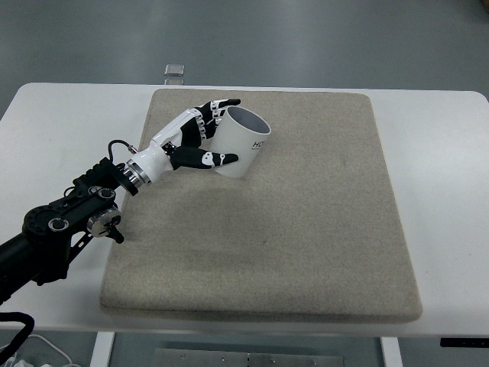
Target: Flip white cup upright
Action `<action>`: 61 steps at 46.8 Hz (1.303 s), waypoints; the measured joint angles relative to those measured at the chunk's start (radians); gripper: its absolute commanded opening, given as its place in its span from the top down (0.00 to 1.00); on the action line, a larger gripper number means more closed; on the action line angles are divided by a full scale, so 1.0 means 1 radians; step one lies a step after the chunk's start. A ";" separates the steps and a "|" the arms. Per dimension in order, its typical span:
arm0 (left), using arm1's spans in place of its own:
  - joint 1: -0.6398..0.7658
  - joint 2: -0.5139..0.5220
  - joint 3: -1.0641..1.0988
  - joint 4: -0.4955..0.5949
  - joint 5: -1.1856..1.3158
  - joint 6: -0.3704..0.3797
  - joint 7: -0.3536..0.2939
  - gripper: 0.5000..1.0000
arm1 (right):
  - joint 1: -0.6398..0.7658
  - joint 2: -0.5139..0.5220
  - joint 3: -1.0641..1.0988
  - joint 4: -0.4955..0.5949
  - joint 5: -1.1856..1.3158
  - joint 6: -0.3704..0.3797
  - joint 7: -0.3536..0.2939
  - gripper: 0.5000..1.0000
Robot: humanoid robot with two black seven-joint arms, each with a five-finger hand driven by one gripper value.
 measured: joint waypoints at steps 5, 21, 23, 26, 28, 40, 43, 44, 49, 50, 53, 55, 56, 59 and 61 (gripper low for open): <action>0.007 0.002 -0.001 0.000 0.000 -0.001 0.000 0.60 | 0.000 0.000 0.000 0.000 0.000 0.000 0.000 0.14; 0.010 0.006 -0.003 -0.003 -0.001 0.001 0.000 0.60 | 0.000 0.000 0.000 0.000 0.000 0.000 0.000 0.14; 0.010 0.006 -0.003 -0.003 -0.001 0.001 0.000 0.60 | 0.000 0.000 0.000 0.000 0.000 0.000 0.000 0.14; 0.010 0.006 -0.004 -0.003 -0.003 0.000 0.000 0.60 | 0.000 0.000 0.000 0.000 0.000 0.000 0.000 0.14; 0.010 0.006 -0.005 -0.003 -0.003 0.000 0.000 0.60 | 0.000 0.000 0.000 0.000 0.000 0.000 0.000 0.14; 0.009 0.006 -0.005 -0.003 -0.024 -0.001 0.000 0.47 | 0.000 0.000 0.000 0.000 0.000 0.000 0.000 0.14; 0.009 0.006 -0.004 -0.003 -0.026 -0.001 0.000 0.47 | 0.000 0.000 0.000 0.000 0.000 0.000 0.000 0.14; 0.009 0.006 -0.004 -0.003 -0.026 -0.001 0.000 0.47 | 0.000 0.000 0.000 0.000 0.000 0.000 0.000 0.14; 0.009 0.006 -0.003 -0.003 -0.026 -0.001 0.000 0.45 | 0.000 0.000 0.000 0.000 0.000 0.000 0.000 0.14; 0.009 0.006 -0.003 -0.003 -0.026 -0.001 0.000 0.45 | 0.000 0.000 0.000 0.000 0.000 0.000 0.000 0.14; 0.009 0.006 -0.003 -0.003 -0.026 -0.001 0.000 0.41 | 0.000 0.000 0.000 0.000 0.000 0.000 0.000 0.14; 0.009 0.006 -0.003 -0.003 -0.026 -0.001 0.000 0.38 | 0.000 0.000 0.000 0.000 0.000 0.000 0.000 0.14; 0.009 0.006 -0.003 -0.003 -0.026 -0.001 0.000 0.38 | 0.000 0.000 0.000 0.000 0.000 0.000 0.000 0.14; 0.009 0.006 -0.003 -0.002 -0.028 -0.001 0.000 0.36 | 0.000 0.000 0.000 0.000 0.000 0.000 0.000 0.14; 0.009 0.006 -0.003 -0.002 -0.033 -0.001 0.000 0.30 | 0.000 0.000 0.000 0.000 0.000 0.000 0.000 0.14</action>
